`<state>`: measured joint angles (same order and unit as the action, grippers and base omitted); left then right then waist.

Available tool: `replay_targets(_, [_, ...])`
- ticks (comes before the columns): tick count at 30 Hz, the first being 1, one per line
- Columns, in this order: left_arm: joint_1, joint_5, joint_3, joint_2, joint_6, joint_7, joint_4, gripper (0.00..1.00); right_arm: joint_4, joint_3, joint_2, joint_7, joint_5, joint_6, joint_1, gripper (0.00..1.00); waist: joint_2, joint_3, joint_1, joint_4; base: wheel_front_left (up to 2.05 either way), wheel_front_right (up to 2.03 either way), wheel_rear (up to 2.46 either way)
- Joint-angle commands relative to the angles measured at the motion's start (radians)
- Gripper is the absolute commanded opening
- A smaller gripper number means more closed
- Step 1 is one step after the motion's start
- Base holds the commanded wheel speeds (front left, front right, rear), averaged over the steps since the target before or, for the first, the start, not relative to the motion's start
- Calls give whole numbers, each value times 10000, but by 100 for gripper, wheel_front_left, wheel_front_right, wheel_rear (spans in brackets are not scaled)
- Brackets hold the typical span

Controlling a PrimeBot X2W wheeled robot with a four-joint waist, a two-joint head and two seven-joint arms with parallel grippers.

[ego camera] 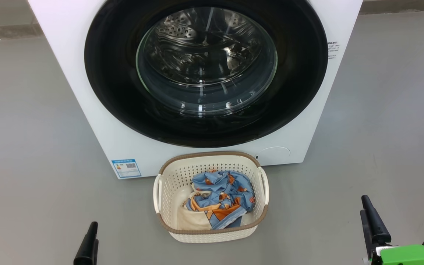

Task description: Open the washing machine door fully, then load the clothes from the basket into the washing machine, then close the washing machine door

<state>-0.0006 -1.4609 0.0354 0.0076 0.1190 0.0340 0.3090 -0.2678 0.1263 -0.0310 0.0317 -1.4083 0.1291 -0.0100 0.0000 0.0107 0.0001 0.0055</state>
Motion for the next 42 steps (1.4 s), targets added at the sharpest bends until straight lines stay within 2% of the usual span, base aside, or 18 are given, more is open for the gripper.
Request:
replay_targets(1, [-276, 255, 51, 171, 46, -116, -319, 100, 370, -54, -78, -108, 317, 4, -165, 100, 0, 12, -1, 3, 0, 0, 0])
replay_targets(11, [-290, 1856, 13, 198, 53, -410, -527, 100, 851, -178, -108, -400, 2103, 5, -204, 100, 0, 84, -1, 11, 0, 0, 0])
replay_targets(24, [-33, 4131, 101, 232, 63, -793, -873, 100, 1071, -573, -464, -781, 4683, 6, -42, 100, 0, -26, -1, 25, 0, 0, 0])
replay_targets(42, [183, 6546, 353, 280, 76, -1323, -1044, 100, 882, -594, -592, -1308, 7208, 9, 87, 100, 0, 44, -1, 94, 0, 0, 0])
